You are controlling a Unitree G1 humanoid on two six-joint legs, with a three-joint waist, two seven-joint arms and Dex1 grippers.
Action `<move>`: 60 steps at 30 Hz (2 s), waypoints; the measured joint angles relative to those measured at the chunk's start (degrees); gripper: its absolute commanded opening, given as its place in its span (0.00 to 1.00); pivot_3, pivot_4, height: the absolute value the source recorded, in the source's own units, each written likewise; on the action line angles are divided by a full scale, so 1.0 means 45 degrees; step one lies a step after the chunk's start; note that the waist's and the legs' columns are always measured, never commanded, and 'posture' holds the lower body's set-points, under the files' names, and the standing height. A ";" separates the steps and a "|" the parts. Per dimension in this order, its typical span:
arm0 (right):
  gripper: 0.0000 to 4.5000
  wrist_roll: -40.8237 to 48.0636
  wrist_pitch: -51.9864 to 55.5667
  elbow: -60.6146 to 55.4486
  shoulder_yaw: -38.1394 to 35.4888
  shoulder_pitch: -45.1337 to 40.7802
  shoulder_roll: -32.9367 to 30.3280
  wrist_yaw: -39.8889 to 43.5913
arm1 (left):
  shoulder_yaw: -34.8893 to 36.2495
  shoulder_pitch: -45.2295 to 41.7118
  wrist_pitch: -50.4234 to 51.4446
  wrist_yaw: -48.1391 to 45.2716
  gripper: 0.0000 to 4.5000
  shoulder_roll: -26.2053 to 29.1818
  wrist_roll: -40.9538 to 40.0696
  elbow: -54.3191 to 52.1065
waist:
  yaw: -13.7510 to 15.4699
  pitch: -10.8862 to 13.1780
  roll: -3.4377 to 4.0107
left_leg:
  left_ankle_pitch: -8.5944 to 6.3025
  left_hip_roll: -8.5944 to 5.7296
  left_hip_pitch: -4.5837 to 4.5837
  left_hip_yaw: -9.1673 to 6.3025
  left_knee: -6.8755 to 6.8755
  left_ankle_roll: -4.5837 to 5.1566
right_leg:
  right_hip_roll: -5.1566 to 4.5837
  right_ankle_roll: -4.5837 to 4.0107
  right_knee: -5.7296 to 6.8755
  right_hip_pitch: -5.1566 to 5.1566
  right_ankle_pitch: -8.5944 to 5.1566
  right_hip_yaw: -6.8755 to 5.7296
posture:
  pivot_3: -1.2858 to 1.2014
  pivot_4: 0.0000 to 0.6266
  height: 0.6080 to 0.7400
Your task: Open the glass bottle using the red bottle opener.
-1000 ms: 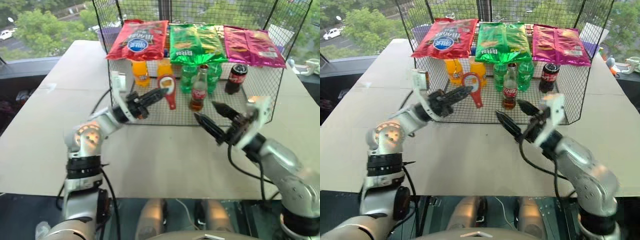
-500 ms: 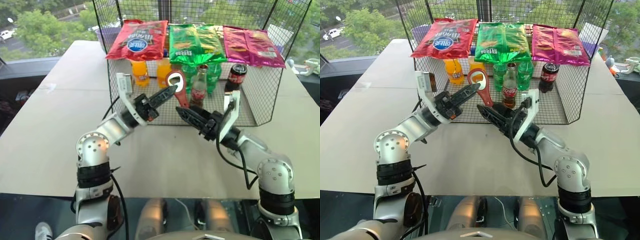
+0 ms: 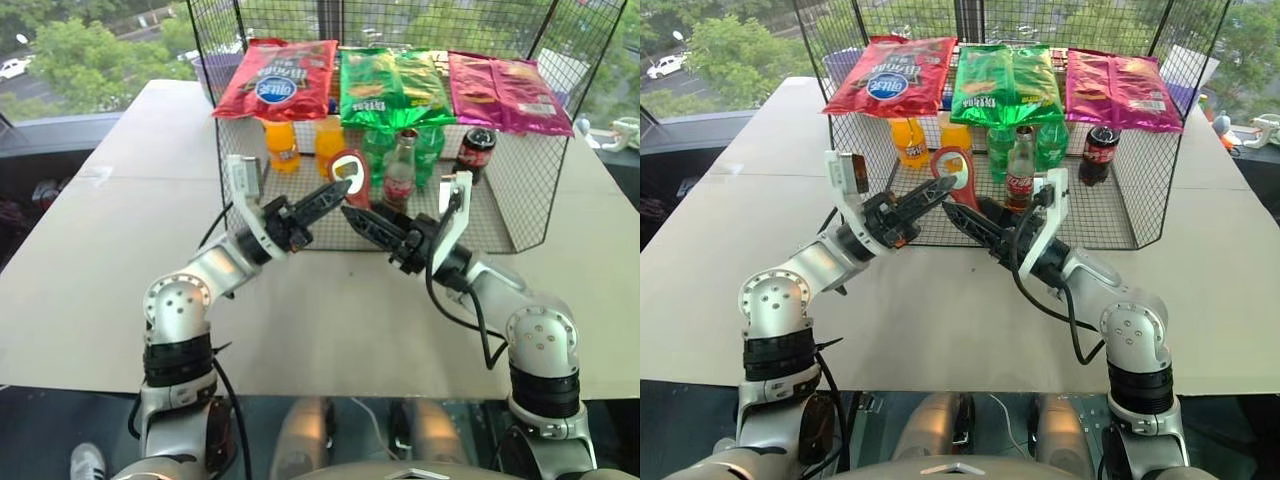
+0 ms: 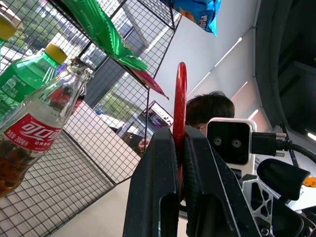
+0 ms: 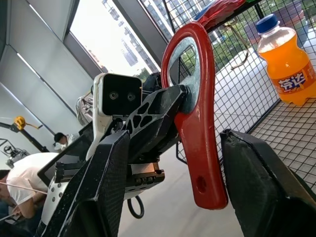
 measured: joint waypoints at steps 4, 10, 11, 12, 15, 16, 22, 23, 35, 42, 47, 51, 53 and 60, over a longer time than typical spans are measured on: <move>0.65 0.0037 0.0014 0.0016 0.0054 -0.0001 -0.0037 0.0029 | -0.0024 0.0000 0.0000 0.0000 0.00 0.0009 -0.0072 -0.0004 | -0.0008 0.0002 0.0003 | 0.0000 0.0002 0.0000 -0.0002 -0.0003 -0.0001 | 0.0001 0.0000 -0.0002 -0.0004 -0.0001 -0.0001 | 0.52 0.24 1.00; 0.65 0.0036 0.0018 0.0030 0.0201 -0.0003 -0.0097 0.0050 | -0.0068 0.0027 0.0001 -0.0053 0.00 0.0139 -0.0097 -0.0189 | -0.0009 0.0005 0.0007 | -0.0001 0.0006 -0.0007 -0.0001 -0.0005 -0.0001 | 0.0000 0.0001 -0.0007 -0.0009 -0.0002 -0.0001 | 0.52 0.24 1.00; 0.59 0.0036 0.0018 0.0037 0.0203 -0.0009 -0.0105 0.0050 | -0.0080 0.0040 0.0001 -0.0074 0.00 0.0160 -0.0123 -0.0261 | -0.0007 0.0005 0.0007 | -0.0001 0.0007 -0.0009 -0.0001 -0.0006 -0.0001 | -0.0001 0.0001 -0.0008 -0.0010 -0.0002 -0.0001 | 0.52 0.24 1.00; 0.53 0.0038 0.0018 0.0059 0.0204 -0.0033 -0.0105 0.0050 | -0.0088 0.0054 0.0002 -0.0088 0.00 0.0175 -0.0169 -0.0304 | -0.0008 0.0006 0.0007 | -0.0001 0.0009 -0.0009 0.0000 -0.0007 -0.0001 | -0.0001 0.0001 -0.0009 -0.0011 -0.0002 -0.0001 | 0.52 0.24 1.00; 0.28 0.0092 0.0033 0.0111 0.0219 -0.0092 -0.0126 0.0106 | -0.0111 0.0142 -0.0008 -0.0132 0.00 0.0226 -0.0290 -0.0387 | -0.0012 0.0009 0.0010 | -0.0002 0.0024 -0.0010 0.0001 -0.0011 -0.0001 | -0.0001 0.0002 -0.0013 -0.0013 -0.0003 -0.0001 | 0.52 0.24 1.00; 0.20 0.0088 0.0036 0.0161 0.0222 -0.0096 -0.0149 0.0090 | -0.0101 0.0163 -0.0006 -0.0234 0.00 0.0266 -0.0389 -0.0431 | -0.0011 0.0011 0.0009 | -0.0002 0.0031 -0.0013 -0.0002 -0.0012 -0.0002 | -0.0001 0.0001 -0.0014 -0.0015 -0.0003 -0.0003 | 0.52 0.24 1.00; 0.01 0.0630 0.0050 0.0195 0.0267 -0.0147 -0.0182 0.0340 | -0.0118 0.0245 -0.0081 -0.0617 0.00 0.0498 -0.0694 -0.0472 | -0.0007 0.0027 0.0025 | -0.0002 0.0034 -0.0025 0.0004 -0.0020 -0.0002 | 0.0000 0.0002 -0.0020 -0.0032 -0.0003 -0.0002 | 0.52 0.24 1.00; 0.01 0.0689 0.0052 0.0195 0.0275 -0.0147 -0.0213 0.0340 | -0.0149 0.0249 -0.0126 -0.0696 0.00 0.0569 -0.0693 -0.0472 | -0.0005 0.0027 0.0025 | -0.0002 0.0034 -0.0027 0.0005 -0.0020 -0.0002 | 0.0000 0.0001 -0.0020 -0.0032 -0.0003 -0.0002 | 0.52 0.24 1.00; 0.00 0.0838 0.0005 -0.0855 -0.0407 0.0950 -0.1439 -0.0151 | -0.0682 0.0148 -0.1517 -0.1335 0.98 0.1694 0.1724 0.0326 | 0.0037 0.0033 0.0030 | -0.0002 0.0028 -0.0038 0.0014 -0.0087 -0.0003 | -0.0002 0.0002 -0.0089 -0.0041 -0.0003 -0.0004 | 0.52 0.24 1.00; 0.00 0.1136 -0.0539 -0.2185 -0.1838 0.2349 -0.2182 -0.1171 | -0.3246 -0.0616 -0.5386 -0.1406 0.98 0.1494 0.7091 0.1445 | 0.0040 0.0034 0.0027 | -0.0003 -0.0032 -0.0040 0.0043 -0.0173 0.0001 | -0.0024 -0.0017 -0.0156 -0.0051 0.0012 0.0014 | 0.52 0.24 1.00; 0.00 0.1454 -0.0911 -0.3132 -0.2514 0.3195 -0.2760 -0.1948 | -0.4550 -0.1792 -0.7168 -0.1620 0.98 0.0547 0.9476 0.3723 | 0.0050 0.0038 0.0021 | -0.0002 -0.0027 -0.0044 0.0040 -0.0186 0.0002 | -0.0012 0.0022 -0.0155 -0.0062 0.0010 0.0010 | 0.52 0.24 1.00; 0.00 0.1627 -0.1147 -0.3837 -0.2735 0.3771 -0.3201 -0.2485 | -0.4866 -0.2927 -0.8231 -0.1875 0.98 -0.0387 1.0350 0.5507 | 0.0038 0.0042 0.0013 | -0.0002 -0.0028 -0.0043 0.0046 -0.0180 0.0004 | -0.0016 0.0026 -0.0155 -0.0061 0.0006 0.0015 | 0.52 0.24 1.00; 0.00 0.1732 -0.1293 -0.4125 -0.2781 0.4074 -0.3394 -0.2728 | -0.4883 -0.3434 -0.8769 -0.2018 0.98 -0.0751 1.0696 0.6346 | 0.0036 0.0043 0.0012 | -0.0002 -0.0028 -0.0043 0.0046 -0.0179 0.0005 | -0.0015 0.0027 -0.0155 -0.0061 0.0006 0.0014 | 0.52 0.24 1.00; 0.00 0.2207 -0.1952 -0.5161 -0.3238 0.5501 -0.4105 -0.3504 | -0.4835 -0.4663 -1.0487 -0.2215 0.98 -0.1793 1.1461 0.9100 | 0.0051 0.0058 -0.0013 | -0.0003 -0.0031 -0.0050 0.0040 -0.0179 0.0006 | -0.0016 0.0061 -0.0157 -0.0060 0.0025 0.0013 | 0.52 0.24 1.00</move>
